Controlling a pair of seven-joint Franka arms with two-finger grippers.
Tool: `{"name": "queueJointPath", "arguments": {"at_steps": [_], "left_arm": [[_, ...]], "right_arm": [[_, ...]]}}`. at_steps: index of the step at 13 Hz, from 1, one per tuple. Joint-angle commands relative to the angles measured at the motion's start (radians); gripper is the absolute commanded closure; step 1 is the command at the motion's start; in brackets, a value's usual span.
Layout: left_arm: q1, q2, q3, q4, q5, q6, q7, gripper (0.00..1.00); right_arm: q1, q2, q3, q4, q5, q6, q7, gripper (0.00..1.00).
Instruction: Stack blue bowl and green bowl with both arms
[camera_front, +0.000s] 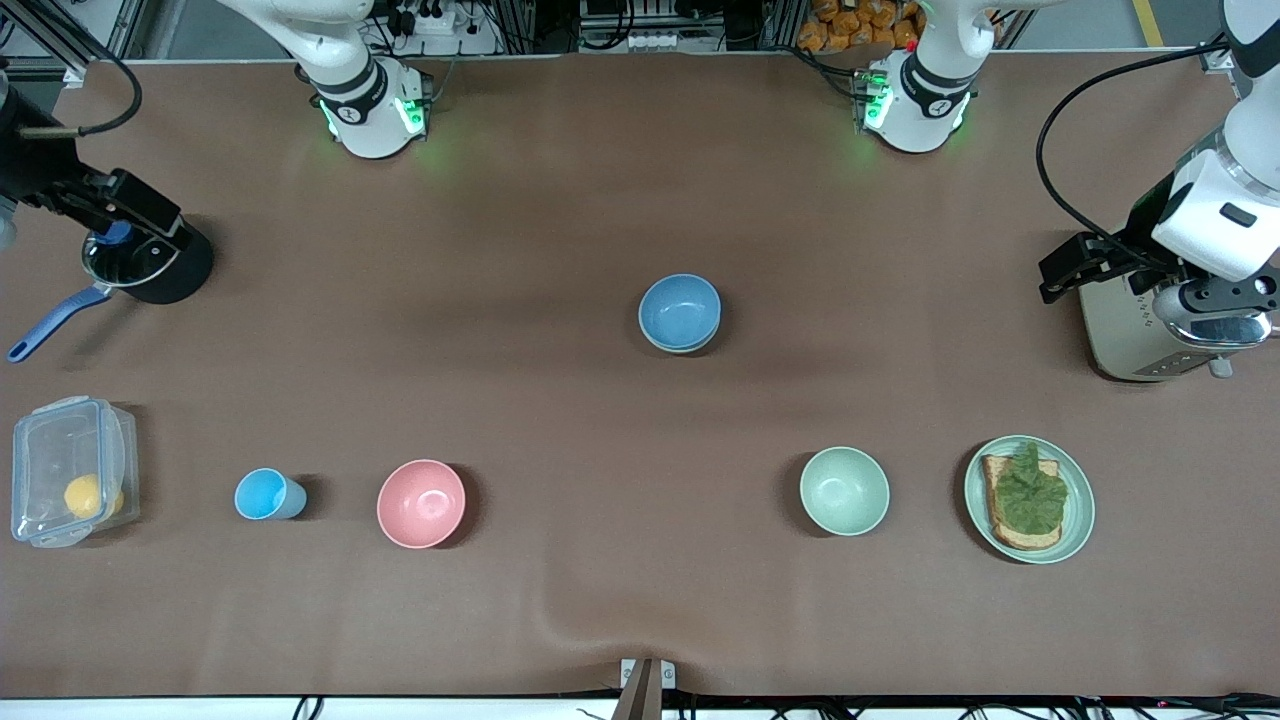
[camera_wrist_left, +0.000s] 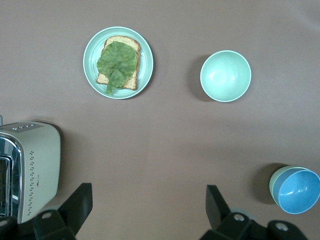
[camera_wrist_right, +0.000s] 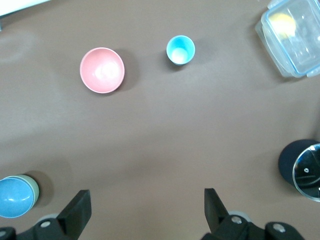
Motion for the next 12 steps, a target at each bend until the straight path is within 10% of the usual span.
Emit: {"name": "queueJointPath", "arguments": {"at_steps": [1, 12], "left_arm": [[-0.016, -0.016, 0.017, 0.003, -0.012, -0.036, 0.018, 0.00], [-0.037, -0.033, 0.026, 0.003, -0.014, -0.055, 0.018, 0.00]], "right_arm": [[0.083, 0.024, -0.064, 0.018, -0.013, 0.010, -0.011, 0.00], [0.151, 0.047, -0.138, -0.019, -0.026, 0.077, -0.090, 0.00]]}}
